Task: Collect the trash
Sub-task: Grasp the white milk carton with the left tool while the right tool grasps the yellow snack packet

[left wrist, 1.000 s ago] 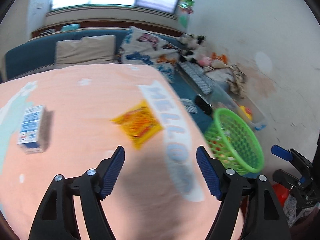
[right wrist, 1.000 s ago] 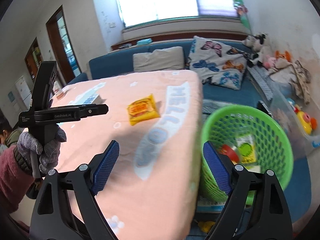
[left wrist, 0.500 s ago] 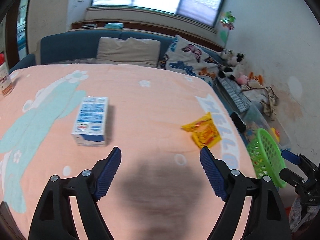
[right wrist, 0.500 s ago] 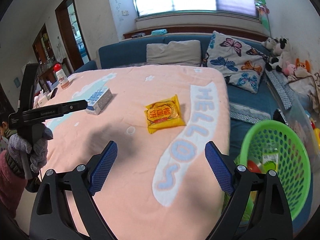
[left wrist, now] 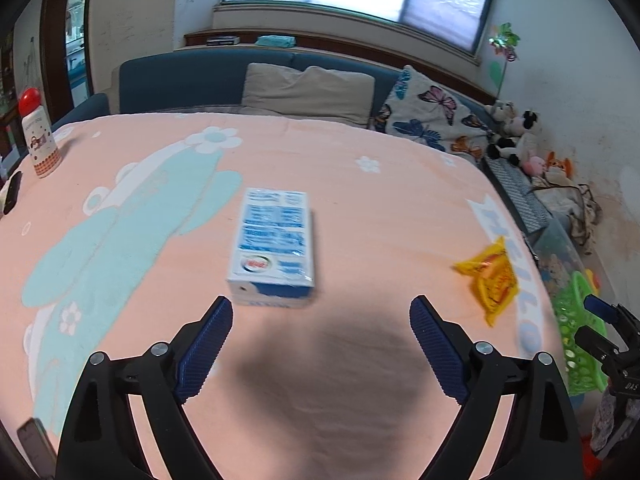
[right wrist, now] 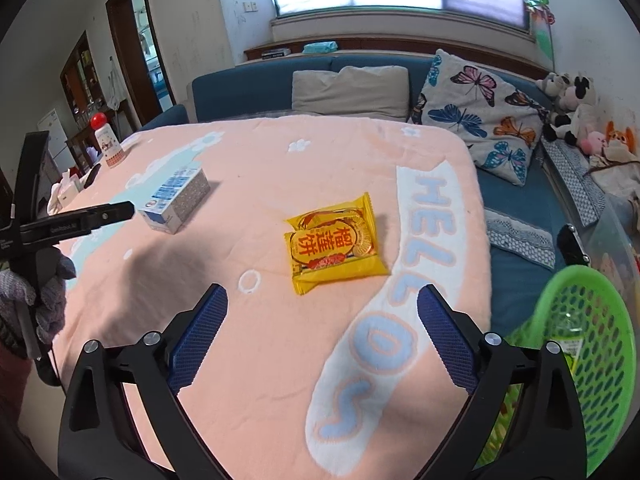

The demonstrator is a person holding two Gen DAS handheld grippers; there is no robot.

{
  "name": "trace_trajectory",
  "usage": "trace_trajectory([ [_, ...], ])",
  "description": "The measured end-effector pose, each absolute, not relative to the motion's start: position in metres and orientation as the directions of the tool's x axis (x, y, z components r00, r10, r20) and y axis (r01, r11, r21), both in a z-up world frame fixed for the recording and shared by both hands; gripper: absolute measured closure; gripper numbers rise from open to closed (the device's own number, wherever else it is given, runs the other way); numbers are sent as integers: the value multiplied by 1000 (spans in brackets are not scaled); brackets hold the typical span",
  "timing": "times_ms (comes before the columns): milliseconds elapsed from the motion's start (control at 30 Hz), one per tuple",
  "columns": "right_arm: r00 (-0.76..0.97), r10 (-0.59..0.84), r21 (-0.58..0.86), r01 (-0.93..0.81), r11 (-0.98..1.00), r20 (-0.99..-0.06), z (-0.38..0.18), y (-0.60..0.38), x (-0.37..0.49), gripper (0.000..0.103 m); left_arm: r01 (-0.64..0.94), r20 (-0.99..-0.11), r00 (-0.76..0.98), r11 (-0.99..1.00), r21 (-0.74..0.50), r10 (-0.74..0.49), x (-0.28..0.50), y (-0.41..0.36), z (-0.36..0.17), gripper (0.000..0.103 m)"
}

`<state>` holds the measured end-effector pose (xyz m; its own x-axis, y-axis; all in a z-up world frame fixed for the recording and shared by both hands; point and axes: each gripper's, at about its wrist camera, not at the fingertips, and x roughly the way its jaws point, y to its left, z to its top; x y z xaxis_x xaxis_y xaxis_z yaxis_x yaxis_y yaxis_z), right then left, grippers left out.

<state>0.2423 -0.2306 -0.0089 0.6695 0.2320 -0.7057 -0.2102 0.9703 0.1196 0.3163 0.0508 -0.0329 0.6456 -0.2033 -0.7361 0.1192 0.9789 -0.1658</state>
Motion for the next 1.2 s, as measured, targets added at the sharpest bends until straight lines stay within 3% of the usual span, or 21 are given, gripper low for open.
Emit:
trace_trajectory([
  [567, 600, 218, 86, -242, 967, -770, -63, -218, 340, 5, 92, -776, 618, 992, -89, -127, 386, 66, -50, 13],
  [1067, 544, 211, 75, -261, 962, -812, -96, -216, 366, 5, 56, -824, 557, 995, -85, -102, 433, 62, -78, 12],
  [1200, 555, 183, 43, -255, 966, -812, -96, -213, 365, 12, 49, -837, 541, 996, -74, -89, 439, 61, -86, 12],
])
